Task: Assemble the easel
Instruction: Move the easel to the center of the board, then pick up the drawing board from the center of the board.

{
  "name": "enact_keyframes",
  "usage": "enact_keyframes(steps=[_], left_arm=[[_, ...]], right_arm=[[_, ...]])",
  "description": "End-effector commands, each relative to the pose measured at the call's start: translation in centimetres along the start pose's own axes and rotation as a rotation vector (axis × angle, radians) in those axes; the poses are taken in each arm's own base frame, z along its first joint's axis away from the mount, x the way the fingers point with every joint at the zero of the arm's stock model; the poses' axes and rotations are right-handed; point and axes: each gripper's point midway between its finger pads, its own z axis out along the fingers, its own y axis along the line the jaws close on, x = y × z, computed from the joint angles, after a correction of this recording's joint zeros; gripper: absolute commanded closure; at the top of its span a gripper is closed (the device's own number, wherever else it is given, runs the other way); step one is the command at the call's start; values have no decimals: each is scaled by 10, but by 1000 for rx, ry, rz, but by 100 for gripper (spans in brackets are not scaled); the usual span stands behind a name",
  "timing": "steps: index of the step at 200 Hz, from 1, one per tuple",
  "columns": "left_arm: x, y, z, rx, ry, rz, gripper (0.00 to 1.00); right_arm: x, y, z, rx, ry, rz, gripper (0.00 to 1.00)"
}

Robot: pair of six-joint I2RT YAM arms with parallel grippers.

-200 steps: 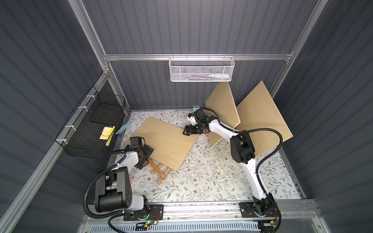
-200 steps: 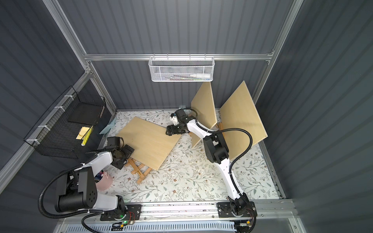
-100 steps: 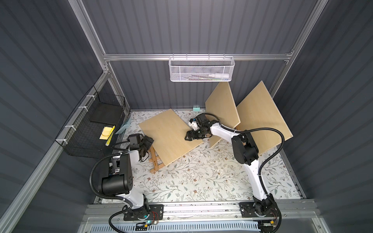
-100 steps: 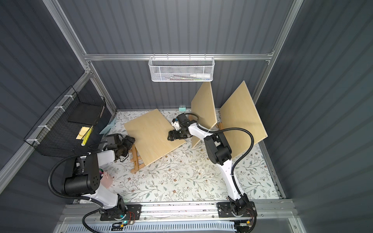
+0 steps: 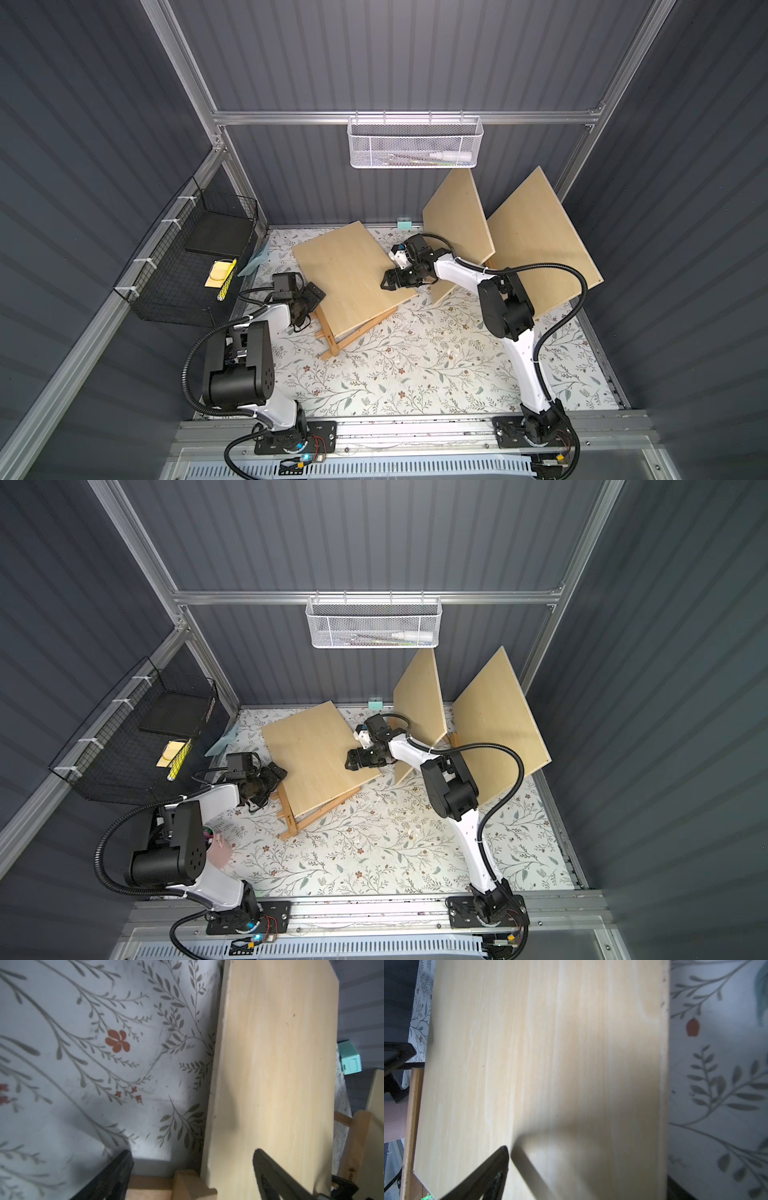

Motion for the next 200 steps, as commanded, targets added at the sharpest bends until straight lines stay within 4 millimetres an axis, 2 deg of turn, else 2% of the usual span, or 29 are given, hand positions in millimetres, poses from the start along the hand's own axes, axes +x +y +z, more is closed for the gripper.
enact_keyframes(steps=[1,27,50,114,157,200], left_arm=[[-11,-22,-24,-9,-47,98,6],[-37,-28,-43,-32,-180,134,3],[-47,-36,-40,-20,-202,144,2],[-52,-37,6,-44,-124,125,3],[-39,-39,43,31,-47,87,6],[-20,-51,68,182,32,50,7]], right_arm=[[2,26,-8,-54,3,-29,10],[1,27,-10,-55,-6,-27,10],[2,27,-12,-55,-5,-29,10],[1,28,-13,-51,-10,-39,10],[2,23,-10,-43,-5,-41,10],[11,16,3,-49,19,-23,9]])
